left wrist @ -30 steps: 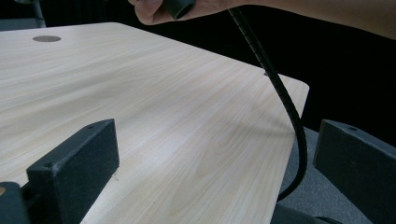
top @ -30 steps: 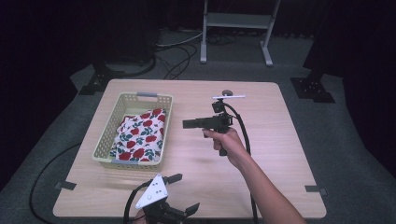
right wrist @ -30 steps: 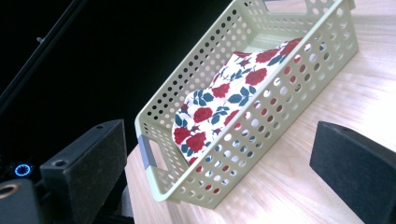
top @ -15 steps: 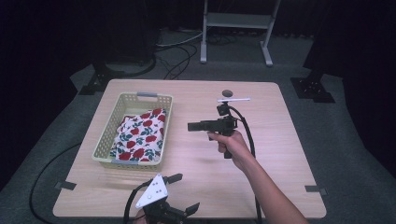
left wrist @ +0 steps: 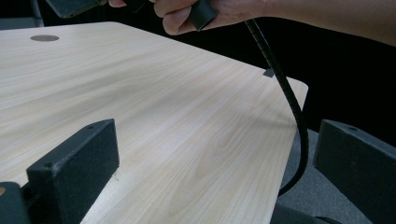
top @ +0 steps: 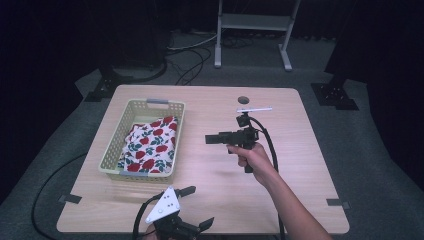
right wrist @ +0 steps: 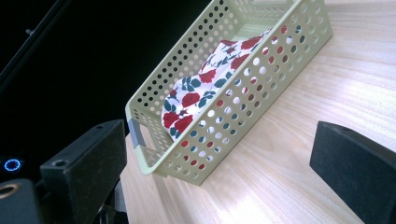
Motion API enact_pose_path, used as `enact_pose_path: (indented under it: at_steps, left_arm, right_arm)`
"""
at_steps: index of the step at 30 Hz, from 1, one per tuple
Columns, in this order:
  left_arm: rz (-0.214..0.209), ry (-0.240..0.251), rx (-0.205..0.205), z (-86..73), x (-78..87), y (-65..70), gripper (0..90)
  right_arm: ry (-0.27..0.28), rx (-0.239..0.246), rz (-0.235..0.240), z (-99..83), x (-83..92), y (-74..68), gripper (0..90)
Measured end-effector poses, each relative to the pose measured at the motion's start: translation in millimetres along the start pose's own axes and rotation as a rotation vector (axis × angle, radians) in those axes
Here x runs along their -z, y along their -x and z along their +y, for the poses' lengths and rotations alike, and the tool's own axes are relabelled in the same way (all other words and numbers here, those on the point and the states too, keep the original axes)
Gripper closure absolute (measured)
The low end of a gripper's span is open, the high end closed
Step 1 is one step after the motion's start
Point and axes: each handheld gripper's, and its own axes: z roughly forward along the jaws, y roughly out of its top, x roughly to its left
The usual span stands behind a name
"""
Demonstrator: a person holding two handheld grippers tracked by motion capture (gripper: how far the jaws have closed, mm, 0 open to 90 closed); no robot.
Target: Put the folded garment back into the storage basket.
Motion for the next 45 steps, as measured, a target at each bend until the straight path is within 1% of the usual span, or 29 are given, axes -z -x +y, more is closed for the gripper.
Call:
enact_pose_path:
  at_steps: [6,9,15,18,21,26,29,33,35,37,39,45]
  left_arm:
    - [0.000,0.001,0.001,0.0,0.0,-0.1,0.0]
    - [-0.001,0.000,-0.001,-0.1,-0.1,0.1,0.0]
    - [0.000,0.000,-0.001,0.0,-0.1,-0.1,0.0]
    - [0.000,0.000,-0.001,-0.1,-0.2,-0.1,0.0]
    - [-0.002,-0.001,-0.002,-0.1,-0.6,0.4,0.0]
    - [-0.001,-0.003,-0.003,-0.2,-0.7,0.4,0.0]
    - [-0.002,-0.004,-0.002,-0.3,-1.1,0.7,0.0]
    - [-0.003,-0.005,-0.003,-0.4,-1.6,1.2,0.0]
    - [-0.002,-0.006,-0.002,-0.5,-1.6,1.0,0.0]
    - [-0.002,-0.006,-0.002,-0.5,-1.6,0.8,0.0]
    - [-0.002,-0.006,-0.003,-0.5,-1.6,1.0,0.0]
    - [-0.003,-0.008,-0.005,-0.6,-2.1,1.3,0.0]
  right_arm:
    - [-0.005,0.004,-0.002,-5.8,3.8,1.2,3.0]
    - [-0.015,0.013,-0.023,-7.4,6.3,0.9,3.1]
    - [-0.018,0.021,-0.020,-9.7,10.9,-0.9,3.0]
    - [-0.018,0.022,-0.026,-11.4,13.1,-1.3,3.1]
    - [-0.006,0.028,-0.036,-15.1,16.3,0.7,3.1]
    - [0.008,0.003,-0.052,-23.8,23.2,6.7,3.2]
    - [0.025,0.006,-0.068,-27.4,27.1,9.0,3.3]
    - [0.033,0.002,-0.069,-31.3,31.5,10.6,3.3]
    - [0.028,0.001,-0.069,-32.9,33.4,11.3,3.3]
    - [0.034,0.006,-0.075,-34.5,36.0,11.4,3.3]
    - [0.040,0.000,-0.076,-36.4,39.1,11.9,3.2]
    - [0.059,0.003,-0.095,-44.0,48.4,14.8,3.3]
